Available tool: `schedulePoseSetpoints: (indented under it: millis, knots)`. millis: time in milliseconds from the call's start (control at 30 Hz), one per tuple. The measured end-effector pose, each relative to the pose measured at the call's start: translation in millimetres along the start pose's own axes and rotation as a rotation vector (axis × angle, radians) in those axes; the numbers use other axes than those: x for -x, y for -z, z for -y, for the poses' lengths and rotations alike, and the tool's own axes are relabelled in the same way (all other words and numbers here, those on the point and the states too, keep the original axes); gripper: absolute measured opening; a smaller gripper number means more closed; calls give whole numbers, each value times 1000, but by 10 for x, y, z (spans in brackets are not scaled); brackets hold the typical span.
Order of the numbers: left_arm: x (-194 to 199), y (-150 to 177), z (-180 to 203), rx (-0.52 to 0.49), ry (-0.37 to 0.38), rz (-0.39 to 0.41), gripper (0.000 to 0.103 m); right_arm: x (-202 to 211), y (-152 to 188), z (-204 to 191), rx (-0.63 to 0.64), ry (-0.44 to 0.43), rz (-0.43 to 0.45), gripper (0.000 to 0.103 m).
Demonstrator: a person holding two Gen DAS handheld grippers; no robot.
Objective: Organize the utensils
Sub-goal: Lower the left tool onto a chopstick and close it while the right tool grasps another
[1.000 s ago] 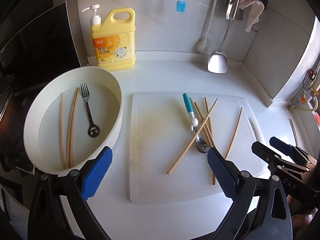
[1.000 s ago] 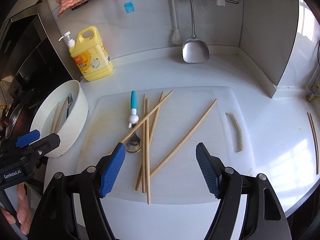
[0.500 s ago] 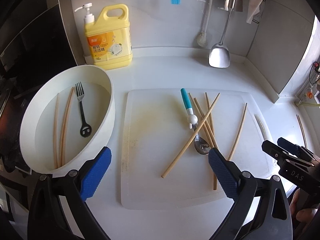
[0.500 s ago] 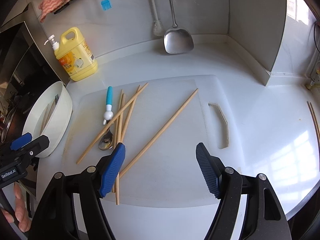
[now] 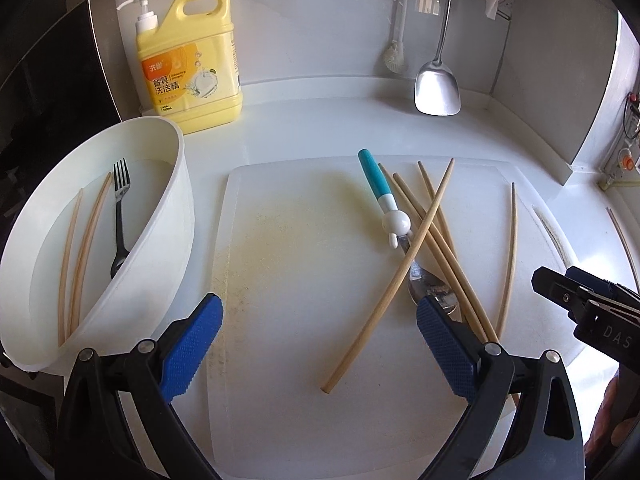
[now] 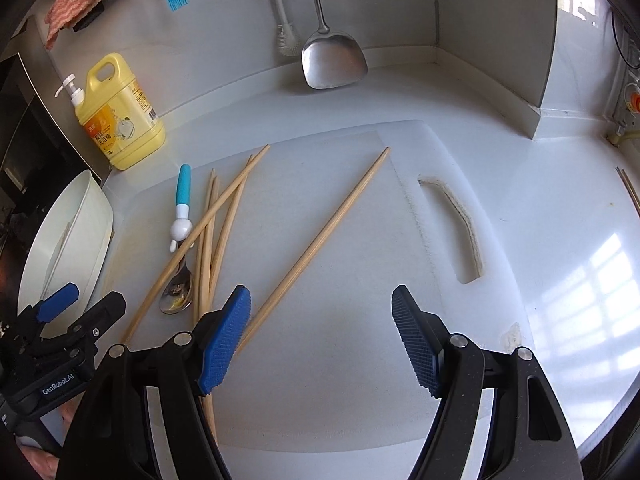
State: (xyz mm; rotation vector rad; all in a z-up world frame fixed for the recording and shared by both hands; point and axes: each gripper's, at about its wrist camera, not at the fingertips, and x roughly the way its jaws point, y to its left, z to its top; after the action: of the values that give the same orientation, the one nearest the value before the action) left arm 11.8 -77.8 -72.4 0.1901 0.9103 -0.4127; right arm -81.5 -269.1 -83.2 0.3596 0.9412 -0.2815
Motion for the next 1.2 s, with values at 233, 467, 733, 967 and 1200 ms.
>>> schedulePoseSetpoints:
  millis: [233,467,733,967,1200]
  knots:
    - [-111,88,93,-59,-16,45,96,-103,37,-23,27,8,34,70]
    - [-195,160,235,-125,-20,47,87,-151,16,-37,56,10,45,70]
    - [-277,136,229,-80,49,9,53,-252,48,-146,102,45,23,70]
    - [-261,129,264,-14,48,-3,21,-299,96,-274,192,82,27,69]
    - [-185,197,156,93,46,-34,17,-281,98,-280,223,77,37,61]
